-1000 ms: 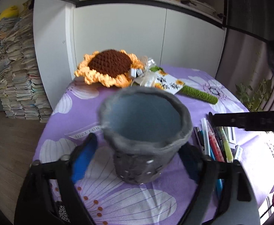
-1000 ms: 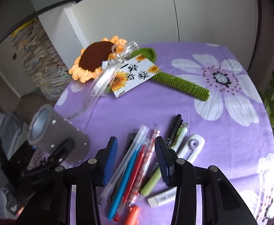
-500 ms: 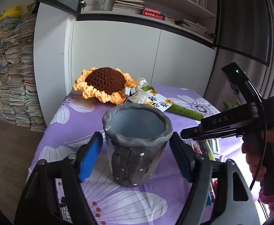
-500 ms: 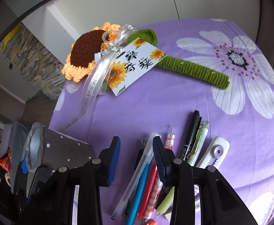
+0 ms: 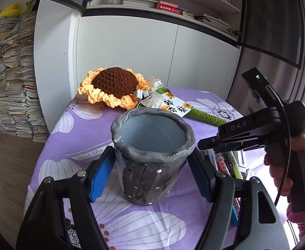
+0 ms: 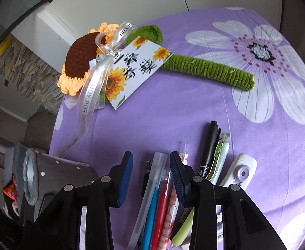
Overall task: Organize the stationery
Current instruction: 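Grasp a clear pen from the pile with the right gripper while the left holds the cup, then lower the clear pen into the cup and open the right gripper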
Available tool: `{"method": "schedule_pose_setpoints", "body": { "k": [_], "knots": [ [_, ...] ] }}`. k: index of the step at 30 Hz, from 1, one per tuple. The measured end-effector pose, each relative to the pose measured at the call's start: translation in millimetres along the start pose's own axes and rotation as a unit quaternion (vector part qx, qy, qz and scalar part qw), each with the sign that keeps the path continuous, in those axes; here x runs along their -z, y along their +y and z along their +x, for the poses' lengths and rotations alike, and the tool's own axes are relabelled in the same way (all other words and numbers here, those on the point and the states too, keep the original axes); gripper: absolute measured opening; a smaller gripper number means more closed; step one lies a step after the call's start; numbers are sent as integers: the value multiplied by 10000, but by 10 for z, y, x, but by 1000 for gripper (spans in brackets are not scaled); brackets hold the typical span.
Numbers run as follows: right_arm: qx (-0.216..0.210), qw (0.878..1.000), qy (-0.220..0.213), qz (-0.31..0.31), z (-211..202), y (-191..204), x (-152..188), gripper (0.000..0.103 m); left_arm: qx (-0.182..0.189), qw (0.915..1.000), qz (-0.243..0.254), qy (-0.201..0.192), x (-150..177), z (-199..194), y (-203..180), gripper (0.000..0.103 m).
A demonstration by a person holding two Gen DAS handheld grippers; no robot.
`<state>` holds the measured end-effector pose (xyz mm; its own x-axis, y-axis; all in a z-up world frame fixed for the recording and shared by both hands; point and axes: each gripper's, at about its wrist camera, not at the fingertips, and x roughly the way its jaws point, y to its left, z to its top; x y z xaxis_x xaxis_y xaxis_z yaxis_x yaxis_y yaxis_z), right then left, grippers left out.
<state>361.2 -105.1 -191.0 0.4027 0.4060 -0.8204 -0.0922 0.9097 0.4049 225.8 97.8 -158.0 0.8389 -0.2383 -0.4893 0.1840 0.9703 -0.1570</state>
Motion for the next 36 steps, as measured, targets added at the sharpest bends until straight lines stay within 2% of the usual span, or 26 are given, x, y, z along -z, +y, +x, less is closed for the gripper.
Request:
{"method": "schedule_pose_setpoints", "body": {
  "k": [4, 5, 6, 12, 16, 22, 28, 36],
  "knots": [
    [-90, 9999, 78, 45, 63, -27, -8, 37, -6, 10000, -25, -15, -4, 0, -4, 71],
    [-81, 10000, 41, 29, 52, -25, -9, 24, -20, 10000, -11, -14, -4, 1, -14, 71],
    [-98, 9999, 42, 10, 39, -18, -5, 17, -37, 10000, 2, -15, -4, 2, -23, 71],
    [-57, 9992, -268, -283, -144, 81, 30, 15, -151, 9998, 96, -27, -10, 28, -68, 70],
    [-123, 9952, -726, -646, -467, 256, 101, 14, -148, 9998, 120, -17, -7, 32, -75, 70],
    [-286, 9733, -1783, -1414, -1171, 648, 253, 14, -127, 9999, 95, -11, -13, 34, -69, 70],
    [-423, 9468, -2584, -1870, -1626, 965, 327, 13, -124, 9999, 93, -10, -13, 35, -71, 70],
    [-720, 9286, -2896, -2205, -1804, 1194, 353, 11, -120, 9999, 94, -8, -15, 32, -67, 70]
  ]
}}
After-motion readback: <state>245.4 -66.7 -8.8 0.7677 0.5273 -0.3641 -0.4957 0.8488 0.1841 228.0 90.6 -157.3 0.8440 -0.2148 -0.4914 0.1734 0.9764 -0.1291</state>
